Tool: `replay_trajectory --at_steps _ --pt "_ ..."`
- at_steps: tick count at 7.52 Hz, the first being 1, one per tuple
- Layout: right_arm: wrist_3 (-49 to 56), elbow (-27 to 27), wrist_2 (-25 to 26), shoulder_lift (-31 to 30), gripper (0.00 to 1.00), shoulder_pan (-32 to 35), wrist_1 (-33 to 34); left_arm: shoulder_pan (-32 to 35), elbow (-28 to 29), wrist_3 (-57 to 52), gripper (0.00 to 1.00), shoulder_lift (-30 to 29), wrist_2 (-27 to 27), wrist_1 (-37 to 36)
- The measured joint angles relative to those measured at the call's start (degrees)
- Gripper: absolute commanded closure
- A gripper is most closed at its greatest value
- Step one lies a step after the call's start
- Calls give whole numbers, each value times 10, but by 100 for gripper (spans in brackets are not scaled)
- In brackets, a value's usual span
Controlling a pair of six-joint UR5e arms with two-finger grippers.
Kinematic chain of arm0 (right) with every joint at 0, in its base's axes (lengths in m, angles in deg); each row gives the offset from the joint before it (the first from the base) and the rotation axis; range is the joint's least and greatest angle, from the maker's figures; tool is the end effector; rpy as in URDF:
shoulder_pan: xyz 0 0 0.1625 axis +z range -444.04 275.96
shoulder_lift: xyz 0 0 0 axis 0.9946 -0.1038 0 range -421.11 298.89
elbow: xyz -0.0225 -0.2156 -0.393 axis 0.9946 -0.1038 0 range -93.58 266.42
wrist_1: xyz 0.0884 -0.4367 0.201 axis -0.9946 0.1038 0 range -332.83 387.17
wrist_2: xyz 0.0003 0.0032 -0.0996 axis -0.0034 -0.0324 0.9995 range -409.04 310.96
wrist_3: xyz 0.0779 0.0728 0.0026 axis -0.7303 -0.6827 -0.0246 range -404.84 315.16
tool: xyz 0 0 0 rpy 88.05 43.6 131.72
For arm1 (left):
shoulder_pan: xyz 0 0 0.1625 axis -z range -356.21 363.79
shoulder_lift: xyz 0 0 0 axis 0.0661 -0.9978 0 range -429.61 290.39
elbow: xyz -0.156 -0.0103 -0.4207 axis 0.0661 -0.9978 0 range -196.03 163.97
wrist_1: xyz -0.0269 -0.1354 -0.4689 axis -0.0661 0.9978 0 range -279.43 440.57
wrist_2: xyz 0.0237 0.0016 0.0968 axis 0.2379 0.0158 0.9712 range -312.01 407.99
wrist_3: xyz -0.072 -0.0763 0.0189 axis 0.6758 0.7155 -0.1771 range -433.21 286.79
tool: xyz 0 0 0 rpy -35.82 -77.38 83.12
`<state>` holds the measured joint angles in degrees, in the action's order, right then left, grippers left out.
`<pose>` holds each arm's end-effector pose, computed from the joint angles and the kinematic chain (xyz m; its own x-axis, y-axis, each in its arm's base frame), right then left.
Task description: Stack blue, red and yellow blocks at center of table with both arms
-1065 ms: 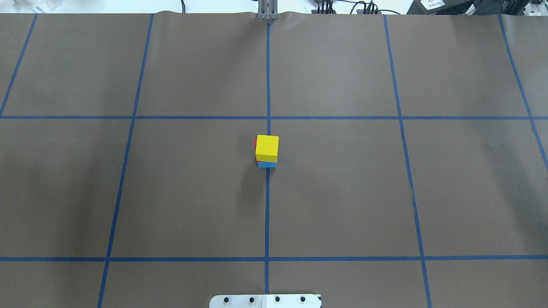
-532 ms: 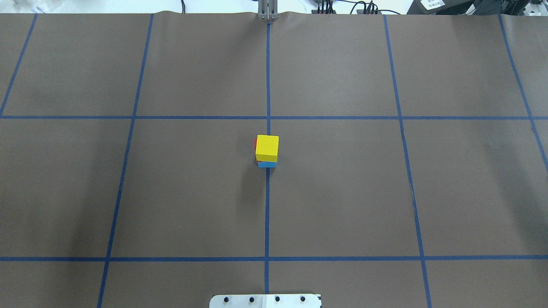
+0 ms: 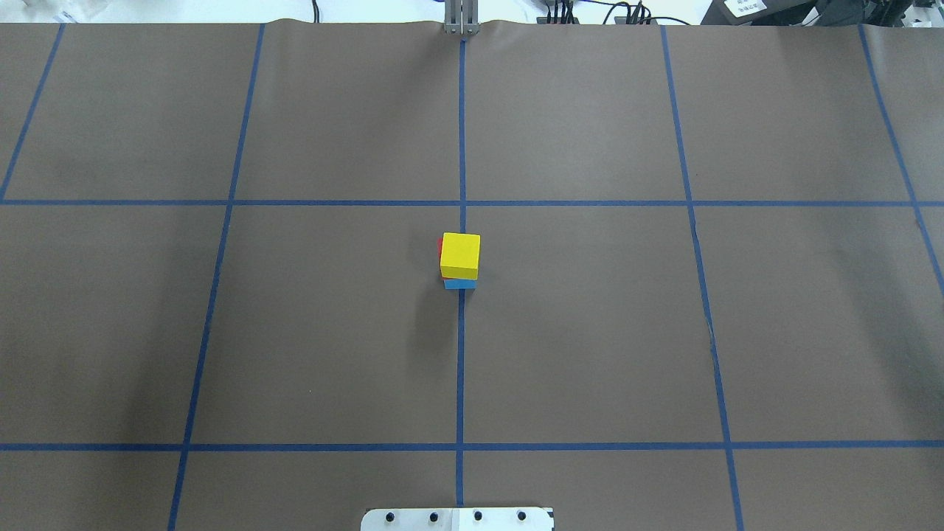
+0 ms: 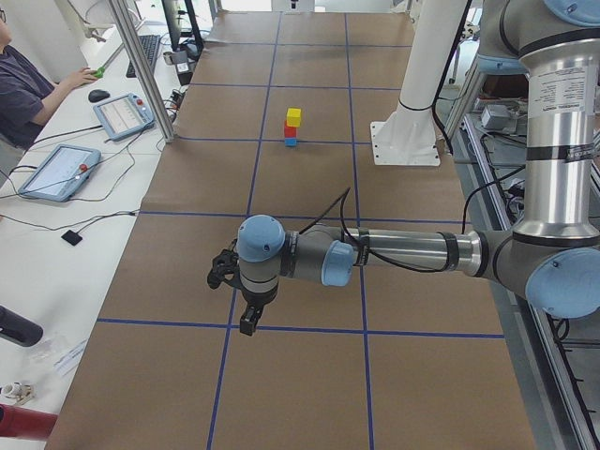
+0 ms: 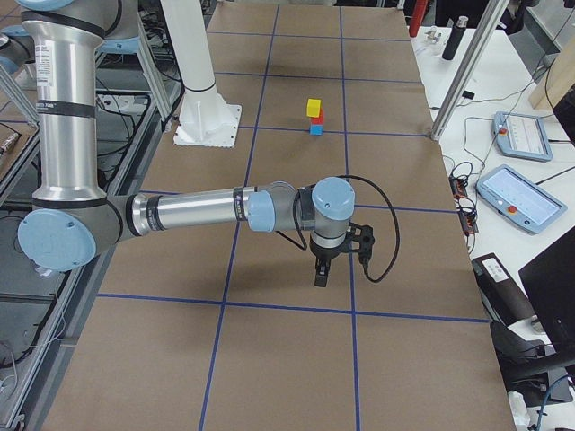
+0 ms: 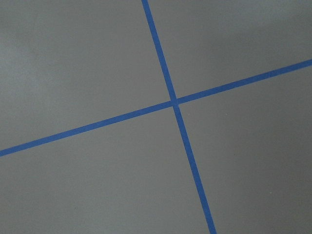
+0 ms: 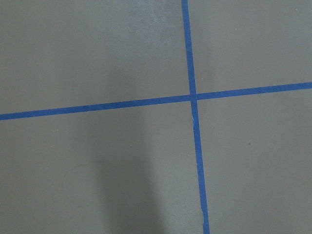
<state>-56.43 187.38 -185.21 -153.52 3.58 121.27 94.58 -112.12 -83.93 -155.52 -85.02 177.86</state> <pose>0.0333 -0.5532 0.6069 0.6838 0.1171 0.7202 -0.0981 0.9928 -0.0683 -0.0681 -0.5480 0.6546 0.7224 0.2820 -0.6314 -0.1231 0.9509 0.2838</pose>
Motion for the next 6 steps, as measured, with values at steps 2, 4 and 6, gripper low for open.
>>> replay_trajectory --at_steps 2,4,6 --pt "1 5 -1 -2 0 2 14 0 0 0 0 -1 1 0" --pt "1 20 -2 -16 0 7 24 0 -1 0 0 -2 2 0" --pt "1 28 -2 -21 0 16 26 0 -1 0 0 -5 4 0"
